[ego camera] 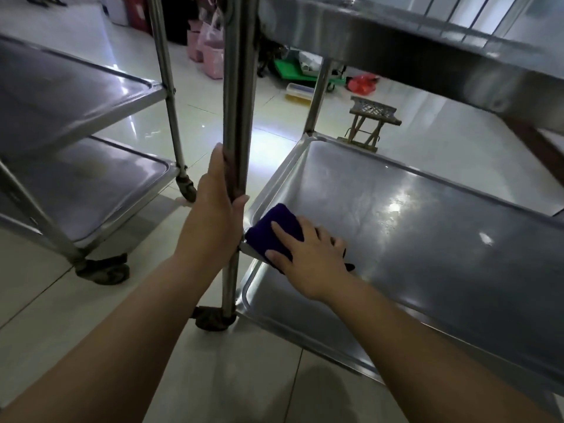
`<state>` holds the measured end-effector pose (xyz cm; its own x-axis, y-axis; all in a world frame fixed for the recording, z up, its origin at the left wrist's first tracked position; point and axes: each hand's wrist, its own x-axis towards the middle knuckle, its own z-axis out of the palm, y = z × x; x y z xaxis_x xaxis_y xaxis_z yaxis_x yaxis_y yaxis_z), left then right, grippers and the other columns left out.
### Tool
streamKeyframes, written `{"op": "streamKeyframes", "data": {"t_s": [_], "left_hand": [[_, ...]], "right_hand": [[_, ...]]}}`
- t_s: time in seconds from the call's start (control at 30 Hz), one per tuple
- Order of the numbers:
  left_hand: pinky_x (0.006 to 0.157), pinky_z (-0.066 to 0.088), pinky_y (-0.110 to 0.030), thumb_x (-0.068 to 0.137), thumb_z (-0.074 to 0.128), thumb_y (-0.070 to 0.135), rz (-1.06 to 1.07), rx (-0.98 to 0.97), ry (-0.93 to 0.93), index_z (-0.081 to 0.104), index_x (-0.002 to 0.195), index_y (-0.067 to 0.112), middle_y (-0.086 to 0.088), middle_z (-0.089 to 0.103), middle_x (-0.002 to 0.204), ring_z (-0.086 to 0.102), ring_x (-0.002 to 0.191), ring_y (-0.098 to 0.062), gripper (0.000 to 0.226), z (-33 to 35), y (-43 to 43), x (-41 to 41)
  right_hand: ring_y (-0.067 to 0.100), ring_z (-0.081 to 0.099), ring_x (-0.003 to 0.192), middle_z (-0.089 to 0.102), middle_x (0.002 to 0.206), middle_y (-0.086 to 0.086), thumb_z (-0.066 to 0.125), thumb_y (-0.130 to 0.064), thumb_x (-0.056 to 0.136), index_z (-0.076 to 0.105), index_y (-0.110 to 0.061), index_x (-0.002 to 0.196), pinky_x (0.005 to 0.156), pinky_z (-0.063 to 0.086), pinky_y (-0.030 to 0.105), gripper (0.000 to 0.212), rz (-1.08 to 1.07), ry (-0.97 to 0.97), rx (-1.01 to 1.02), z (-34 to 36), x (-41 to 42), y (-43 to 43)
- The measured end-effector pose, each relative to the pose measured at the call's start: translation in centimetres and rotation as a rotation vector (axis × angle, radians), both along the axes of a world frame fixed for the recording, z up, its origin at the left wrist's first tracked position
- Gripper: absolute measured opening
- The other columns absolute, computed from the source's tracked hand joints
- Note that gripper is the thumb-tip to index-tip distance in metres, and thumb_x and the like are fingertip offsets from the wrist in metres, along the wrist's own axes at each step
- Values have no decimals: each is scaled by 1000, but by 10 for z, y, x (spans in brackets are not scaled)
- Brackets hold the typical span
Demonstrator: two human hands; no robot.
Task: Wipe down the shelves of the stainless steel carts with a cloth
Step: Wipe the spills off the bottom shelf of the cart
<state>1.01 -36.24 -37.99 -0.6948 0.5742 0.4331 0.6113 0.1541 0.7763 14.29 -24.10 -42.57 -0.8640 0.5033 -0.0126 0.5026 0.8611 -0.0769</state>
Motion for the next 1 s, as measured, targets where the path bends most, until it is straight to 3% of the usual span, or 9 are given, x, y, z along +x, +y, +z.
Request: {"op": "streamKeyframes", "data": {"t_s": [0.1, 0.17, 0.27, 0.37, 0.5, 0.7, 0.77, 0.87, 1.0], "left_hand": [[82, 49, -29, 91, 54, 12, 5, -15, 57, -2, 146, 33, -8, 47, 135, 57, 111, -18, 81, -6, -1, -1], [76, 49, -17, 91, 54, 14, 1, -24, 68, -4, 146, 33, -7, 46, 135, 57, 109, -14, 83, -7, -3, -1], [54, 36, 6, 92, 54, 13, -12, -18, 49, -4, 147, 36, -5, 48, 134, 54, 93, 1, 84, -6, -4, 0], [55, 31, 10, 91, 56, 13, 5, -14, 71, -3, 147, 34, -4, 52, 129, 51, 77, 10, 84, -8, -6, 0], [56, 38, 2, 90, 57, 15, 43, -17, 96, -4, 147, 35, -1, 53, 129, 54, 94, -2, 86, -8, -6, 0], [73, 41, -8, 91, 56, 19, 31, 13, 125, -5, 146, 40, -2, 55, 126, 58, 99, -7, 84, -7, -9, 1], [76, 47, -23, 91, 56, 19, 34, 30, 126, -4, 145, 40, -3, 56, 123, 61, 99, -14, 83, -7, -9, 1], [75, 47, -27, 91, 57, 18, 62, 36, 115, -2, 144, 44, -2, 58, 118, 61, 96, -15, 84, -8, -9, 4], [82, 54, -39, 90, 58, 16, 85, 70, 48, 10, 146, 39, -4, 55, 115, 60, 96, -16, 77, -8, -11, 9]], "right_hand": [[28, 17, 129, 15, 152, -6, 4, -76, 80, 7, -53, 139, 91, 15, 48, 64, 45, 37, 22, -9, -17, 16], [25, 17, 123, 16, 149, -8, 9, -74, 81, 7, -54, 138, 90, 16, 49, 60, 16, 45, 65, -9, -20, 44], [31, 21, 120, 15, 145, -2, 19, -69, 85, 11, -53, 136, 93, 20, 52, 54, -229, 15, 94, -3, -24, 99], [41, 20, 124, 16, 146, 8, 21, -61, 90, 14, -41, 141, 99, 18, 58, 55, -490, -17, 34, 1, -39, 125], [46, 22, 127, 22, 148, 12, 18, -56, 92, 16, -36, 144, 100, 16, 62, 55, -374, 20, 35, 2, -81, 92], [28, 27, 120, 24, 147, -11, 13, -73, 83, 12, -61, 135, 87, 16, 40, 53, 142, 103, 55, -5, -70, 76], [31, 30, 119, 27, 146, -7, 20, -70, 86, 15, -59, 136, 87, 18, 40, 51, -32, 82, 42, -2, -57, 113], [39, 27, 121, 24, 147, 3, 22, -63, 90, 16, -48, 142, 95, 23, 51, 54, -498, 22, -19, 3, -51, 142], [38, 28, 120, 25, 146, 2, 22, -67, 86, 18, -49, 140, 94, 24, 53, 57, -312, 11, 28, 1, -52, 100]]}}
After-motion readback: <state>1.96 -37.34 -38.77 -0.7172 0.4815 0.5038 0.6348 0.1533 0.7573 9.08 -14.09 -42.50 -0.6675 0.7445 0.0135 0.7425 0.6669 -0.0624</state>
